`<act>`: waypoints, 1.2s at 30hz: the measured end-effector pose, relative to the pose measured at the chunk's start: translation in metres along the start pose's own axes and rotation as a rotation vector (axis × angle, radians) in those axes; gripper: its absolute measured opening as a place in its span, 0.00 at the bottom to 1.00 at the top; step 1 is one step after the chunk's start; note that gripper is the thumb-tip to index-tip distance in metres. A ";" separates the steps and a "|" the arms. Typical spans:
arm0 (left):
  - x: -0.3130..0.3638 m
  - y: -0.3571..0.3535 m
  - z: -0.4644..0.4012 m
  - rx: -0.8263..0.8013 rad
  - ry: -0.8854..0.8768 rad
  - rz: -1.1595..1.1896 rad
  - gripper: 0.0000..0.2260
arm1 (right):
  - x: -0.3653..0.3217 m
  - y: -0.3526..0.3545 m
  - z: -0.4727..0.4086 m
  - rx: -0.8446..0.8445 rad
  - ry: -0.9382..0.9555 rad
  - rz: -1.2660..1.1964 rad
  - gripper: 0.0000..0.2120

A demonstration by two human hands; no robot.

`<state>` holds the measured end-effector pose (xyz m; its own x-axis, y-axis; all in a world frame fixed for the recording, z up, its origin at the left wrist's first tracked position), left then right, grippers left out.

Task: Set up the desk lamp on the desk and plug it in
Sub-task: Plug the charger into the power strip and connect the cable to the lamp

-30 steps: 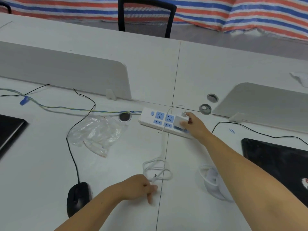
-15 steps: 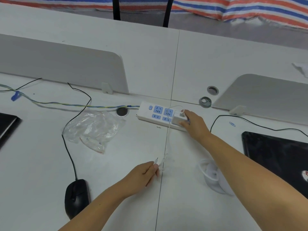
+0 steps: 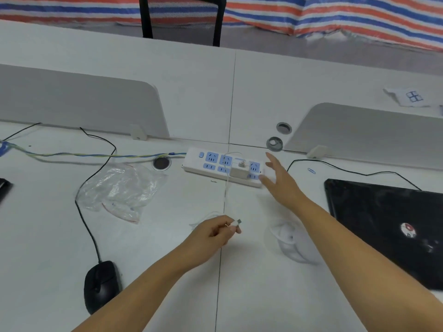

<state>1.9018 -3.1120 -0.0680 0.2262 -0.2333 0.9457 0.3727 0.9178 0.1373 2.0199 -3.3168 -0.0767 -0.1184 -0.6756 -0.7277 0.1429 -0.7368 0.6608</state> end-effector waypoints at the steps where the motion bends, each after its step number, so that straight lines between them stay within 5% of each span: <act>1: 0.001 -0.004 0.000 -0.023 0.008 -0.014 0.10 | 0.008 0.014 0.016 0.078 -0.043 -0.055 0.27; 6: -0.006 -0.035 -0.004 -0.054 0.090 -0.103 0.12 | 0.076 0.052 0.095 0.242 -0.243 -0.123 0.19; 11: -0.016 -0.053 -0.008 -0.079 0.155 -0.072 0.11 | 0.114 0.024 0.148 0.049 -0.313 -0.145 0.43; 15: -0.022 -0.056 -0.011 -0.104 0.232 -0.097 0.11 | 0.124 0.009 0.140 0.079 -0.233 0.119 0.53; 26: -0.023 -0.060 -0.027 0.057 0.192 -0.246 0.08 | 0.102 0.002 0.105 -0.132 -0.149 0.558 0.45; 31: -0.001 -0.057 -0.022 0.076 0.061 -0.165 0.07 | 0.088 0.017 0.109 -0.096 -0.186 0.266 0.44; 36: 0.029 -0.051 -0.007 0.115 -0.084 -0.176 0.06 | 0.042 0.044 0.130 -0.024 -0.031 -0.182 0.34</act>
<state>1.8953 -3.1679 -0.0499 0.0894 -0.3700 0.9247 0.2939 0.8969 0.3305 1.8934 -3.3807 -0.0542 -0.1740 -0.5322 -0.8285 0.1395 -0.8462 0.5142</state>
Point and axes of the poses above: each hand's wrist, its own z-axis away from the middle knuckle, its own y-axis out of the back of the hand, x = y × z, the point moved 3 cm from there along -z, towards the middle knuckle, and after that the axes turned 5 degrees about x, right-handed, at the moved point
